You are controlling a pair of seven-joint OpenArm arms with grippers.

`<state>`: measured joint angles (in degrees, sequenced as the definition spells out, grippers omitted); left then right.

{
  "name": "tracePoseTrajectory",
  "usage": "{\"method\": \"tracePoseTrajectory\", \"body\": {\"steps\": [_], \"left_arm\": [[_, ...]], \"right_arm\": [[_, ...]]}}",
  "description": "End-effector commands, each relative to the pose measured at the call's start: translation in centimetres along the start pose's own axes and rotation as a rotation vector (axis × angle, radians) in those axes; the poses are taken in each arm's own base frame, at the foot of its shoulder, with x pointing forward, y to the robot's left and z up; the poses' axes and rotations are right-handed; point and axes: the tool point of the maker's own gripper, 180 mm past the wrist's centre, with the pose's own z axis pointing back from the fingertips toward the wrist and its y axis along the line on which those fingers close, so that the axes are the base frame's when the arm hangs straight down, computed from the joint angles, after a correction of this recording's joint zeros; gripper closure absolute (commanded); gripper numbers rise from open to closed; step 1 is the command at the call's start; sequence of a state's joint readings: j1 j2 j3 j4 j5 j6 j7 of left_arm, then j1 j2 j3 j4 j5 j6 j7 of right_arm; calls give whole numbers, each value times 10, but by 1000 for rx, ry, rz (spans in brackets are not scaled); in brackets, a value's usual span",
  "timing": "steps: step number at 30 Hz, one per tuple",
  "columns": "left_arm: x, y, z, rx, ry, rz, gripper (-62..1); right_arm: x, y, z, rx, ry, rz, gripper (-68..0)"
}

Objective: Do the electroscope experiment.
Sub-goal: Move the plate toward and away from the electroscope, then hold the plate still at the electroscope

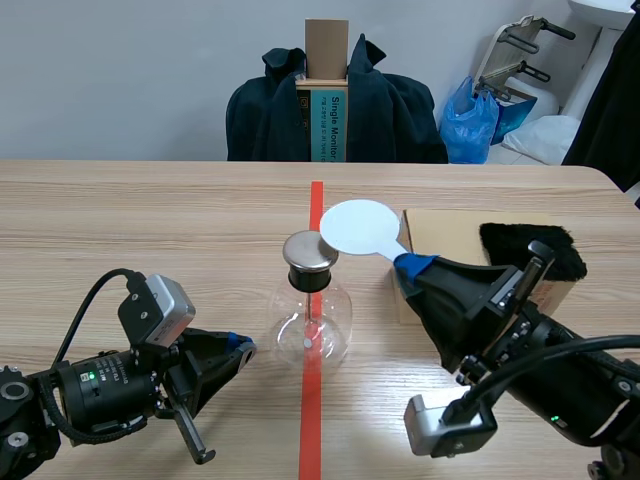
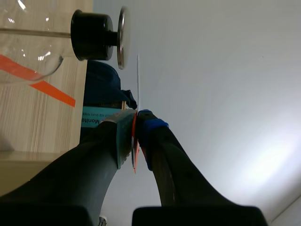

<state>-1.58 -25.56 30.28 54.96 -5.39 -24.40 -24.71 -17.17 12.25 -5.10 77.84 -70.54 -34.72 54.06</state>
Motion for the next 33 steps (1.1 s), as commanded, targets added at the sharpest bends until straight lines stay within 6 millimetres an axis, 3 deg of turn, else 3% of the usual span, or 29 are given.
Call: {"method": "tracePoseTrajectory", "body": {"steps": [1,15,33], "left_arm": [[11,2,-2,5,-39,0,-27],[11,2,-2,5,-39,0,-27],[11,2,-2,5,-39,0,-27]], "right_arm": [[-6,-12,-2,-27,-12,40,-8],[9,-11,-1,-23,-96,38,-8],[9,-11,-1,-23,-96,38,-8]]}}
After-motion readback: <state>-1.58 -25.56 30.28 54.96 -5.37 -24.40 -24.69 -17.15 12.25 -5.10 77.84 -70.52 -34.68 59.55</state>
